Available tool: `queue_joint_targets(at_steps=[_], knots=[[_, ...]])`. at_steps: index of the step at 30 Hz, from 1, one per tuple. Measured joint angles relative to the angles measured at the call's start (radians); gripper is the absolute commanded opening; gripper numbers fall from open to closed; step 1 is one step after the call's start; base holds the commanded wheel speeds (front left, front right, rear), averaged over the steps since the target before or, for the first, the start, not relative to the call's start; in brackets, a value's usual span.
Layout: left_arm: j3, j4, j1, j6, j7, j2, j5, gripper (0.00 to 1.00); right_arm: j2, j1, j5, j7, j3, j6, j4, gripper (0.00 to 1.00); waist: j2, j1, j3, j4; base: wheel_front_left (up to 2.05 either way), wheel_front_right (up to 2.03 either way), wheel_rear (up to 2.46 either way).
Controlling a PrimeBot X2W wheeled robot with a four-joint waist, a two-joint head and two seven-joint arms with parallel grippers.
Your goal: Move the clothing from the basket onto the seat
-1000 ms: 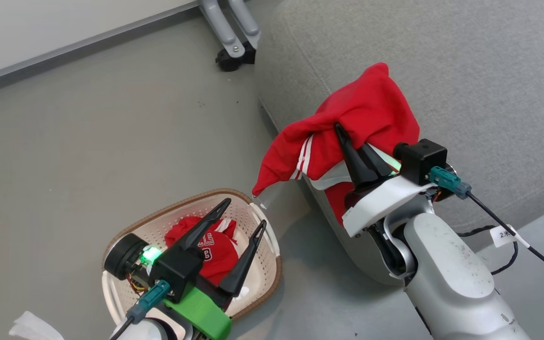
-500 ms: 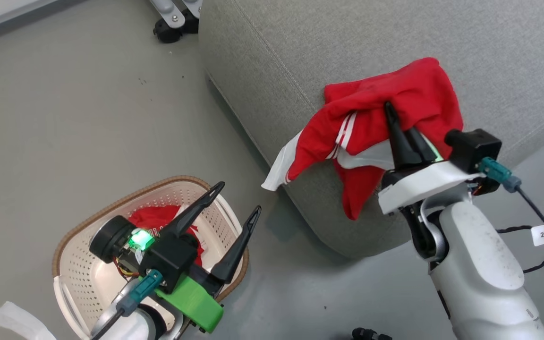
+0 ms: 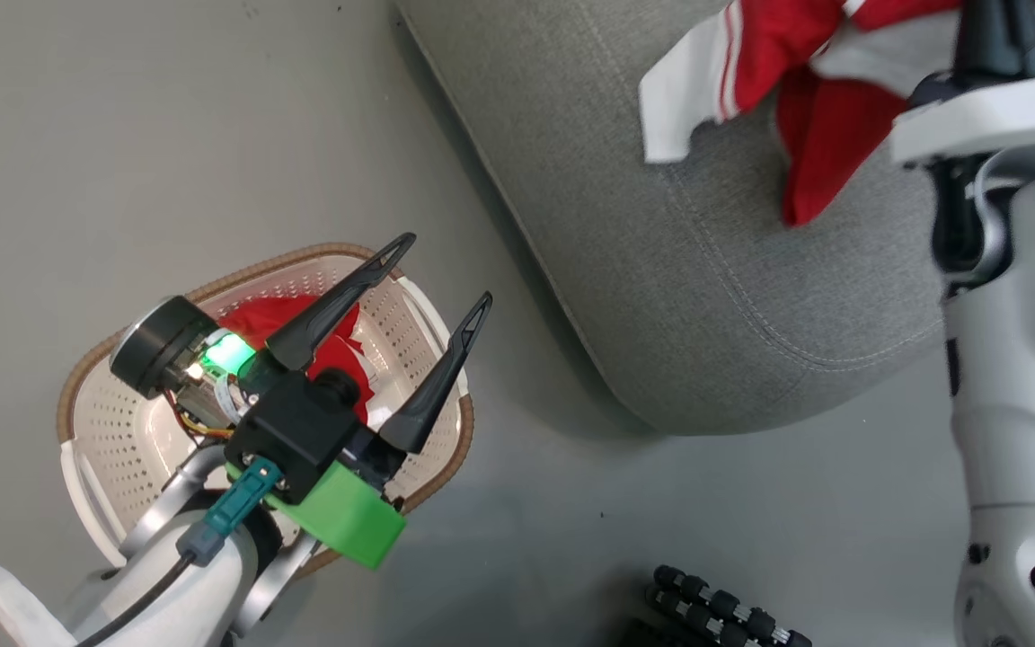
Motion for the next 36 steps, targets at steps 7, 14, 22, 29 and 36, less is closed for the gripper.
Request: queue_joint_targets(at_steps=[7, 14, 22, 29, 36], knots=[[0.006, -0.035, -0.076, -0.008, 0.008, 0.007, 0.018, 1.0, -0.101, -0.172, -0.016, 0.01, -0.112, 0.0, 0.014, 0.0, 0.0, 0.0, 0.097, 0.047, 0.0, 0.0, 0.0], [0.007, -0.056, -0.139, -0.017, 0.011, 0.018, 0.034, 1.0, -0.161, -0.278, 0.004, 0.01, -0.16, 0.0, 0.166, 0.0, 0.0, 0.0, 0.208, 0.094, 0.0, 0.0, 0.0], [0.003, -0.042, -0.155, -0.018, -0.008, 0.016, 0.037, 1.0, -0.157, -0.28, 0.012, -0.009, -0.163, 0.0, 0.358, 0.0, 0.0, 0.0, 0.304, 0.143, 0.0, 0.0, 0.0], [-0.005, -0.008, -0.158, -0.014, -0.034, 0.002, 0.036, 1.0, -0.126, -0.181, 0.026, -0.013, -0.174, 0.0, 0.313, 1.0, 0.0, -0.0001, 0.303, 0.169, 0.0, 0.0, 0.0], [-0.01, 0.05, -0.142, 0.008, -0.089, -0.022, 0.021, 1.0, -0.063, 0.013, 0.016, -0.013, -0.181, 0.0, 0.133, 1.0, 0.0, -0.0001, 0.236, 0.173, 0.0, 0.0, 0.0]])
